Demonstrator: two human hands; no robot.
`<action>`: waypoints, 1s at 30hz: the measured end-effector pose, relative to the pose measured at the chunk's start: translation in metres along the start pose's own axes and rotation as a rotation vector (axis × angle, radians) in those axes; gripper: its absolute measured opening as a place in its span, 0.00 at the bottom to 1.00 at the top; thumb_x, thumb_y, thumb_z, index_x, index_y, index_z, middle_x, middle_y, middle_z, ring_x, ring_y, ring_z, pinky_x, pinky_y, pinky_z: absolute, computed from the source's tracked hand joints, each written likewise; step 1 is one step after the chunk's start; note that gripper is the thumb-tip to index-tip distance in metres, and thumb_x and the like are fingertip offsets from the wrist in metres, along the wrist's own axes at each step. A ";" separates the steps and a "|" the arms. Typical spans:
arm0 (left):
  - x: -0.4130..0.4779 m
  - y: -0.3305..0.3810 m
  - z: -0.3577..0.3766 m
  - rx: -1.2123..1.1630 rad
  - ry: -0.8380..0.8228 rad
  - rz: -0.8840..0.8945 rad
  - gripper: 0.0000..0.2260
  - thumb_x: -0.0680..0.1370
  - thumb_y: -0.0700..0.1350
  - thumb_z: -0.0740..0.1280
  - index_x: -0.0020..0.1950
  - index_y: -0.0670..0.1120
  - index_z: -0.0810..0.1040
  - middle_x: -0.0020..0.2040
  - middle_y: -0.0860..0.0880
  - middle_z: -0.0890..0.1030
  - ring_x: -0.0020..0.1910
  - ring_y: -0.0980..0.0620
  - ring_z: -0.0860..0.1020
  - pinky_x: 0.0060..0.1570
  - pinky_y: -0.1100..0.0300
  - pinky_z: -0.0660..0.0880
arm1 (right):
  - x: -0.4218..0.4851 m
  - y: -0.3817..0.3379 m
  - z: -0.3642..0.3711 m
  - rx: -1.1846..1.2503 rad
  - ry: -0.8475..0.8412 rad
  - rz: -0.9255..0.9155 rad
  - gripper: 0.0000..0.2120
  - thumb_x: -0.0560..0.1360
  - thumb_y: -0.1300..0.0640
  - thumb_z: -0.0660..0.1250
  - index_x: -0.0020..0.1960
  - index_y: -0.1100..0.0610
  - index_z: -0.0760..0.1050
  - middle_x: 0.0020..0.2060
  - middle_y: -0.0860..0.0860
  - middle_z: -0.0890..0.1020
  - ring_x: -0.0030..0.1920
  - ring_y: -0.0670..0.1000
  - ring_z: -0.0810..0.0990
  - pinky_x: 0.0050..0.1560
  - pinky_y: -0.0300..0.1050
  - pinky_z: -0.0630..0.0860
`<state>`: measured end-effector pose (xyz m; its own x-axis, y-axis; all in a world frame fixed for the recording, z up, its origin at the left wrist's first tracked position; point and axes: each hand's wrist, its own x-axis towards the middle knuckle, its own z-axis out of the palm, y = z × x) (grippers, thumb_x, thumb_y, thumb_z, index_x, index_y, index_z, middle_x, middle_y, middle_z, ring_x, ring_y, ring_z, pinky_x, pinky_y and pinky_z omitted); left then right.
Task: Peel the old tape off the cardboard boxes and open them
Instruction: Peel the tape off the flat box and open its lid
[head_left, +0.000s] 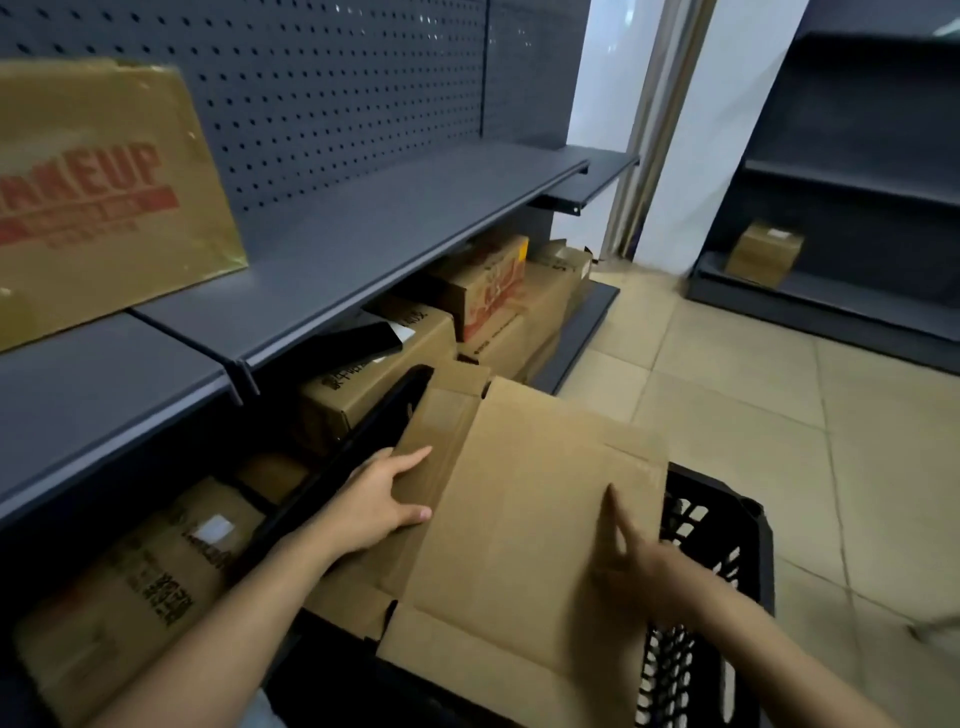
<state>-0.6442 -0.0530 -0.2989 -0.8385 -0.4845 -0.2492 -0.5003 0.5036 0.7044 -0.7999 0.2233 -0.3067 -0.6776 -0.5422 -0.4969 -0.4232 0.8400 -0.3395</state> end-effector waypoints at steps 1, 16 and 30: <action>0.005 -0.005 0.005 0.002 -0.001 -0.004 0.36 0.75 0.46 0.74 0.78 0.61 0.61 0.79 0.48 0.55 0.78 0.47 0.56 0.75 0.52 0.54 | 0.008 0.003 0.009 0.009 -0.001 0.023 0.46 0.81 0.45 0.63 0.75 0.40 0.25 0.66 0.67 0.70 0.55 0.60 0.80 0.59 0.49 0.77; 0.044 -0.047 0.050 0.124 -0.201 -0.070 0.31 0.80 0.44 0.69 0.78 0.59 0.60 0.79 0.47 0.51 0.79 0.45 0.52 0.76 0.50 0.51 | 0.042 0.027 0.110 0.000 0.010 0.242 0.50 0.81 0.66 0.58 0.65 0.42 0.14 0.58 0.62 0.74 0.37 0.47 0.74 0.49 0.44 0.75; 0.074 -0.076 0.092 0.475 -0.691 -0.336 0.38 0.79 0.53 0.66 0.81 0.55 0.45 0.81 0.44 0.48 0.78 0.40 0.55 0.74 0.49 0.60 | 0.092 0.046 0.147 0.017 -0.337 0.216 0.58 0.75 0.58 0.72 0.68 0.38 0.21 0.64 0.64 0.76 0.58 0.56 0.79 0.60 0.47 0.75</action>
<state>-0.6881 -0.0613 -0.4323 -0.4984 -0.1985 -0.8439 -0.6498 0.7299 0.2121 -0.7931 0.2090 -0.4854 -0.5138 -0.3314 -0.7914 -0.2803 0.9366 -0.2102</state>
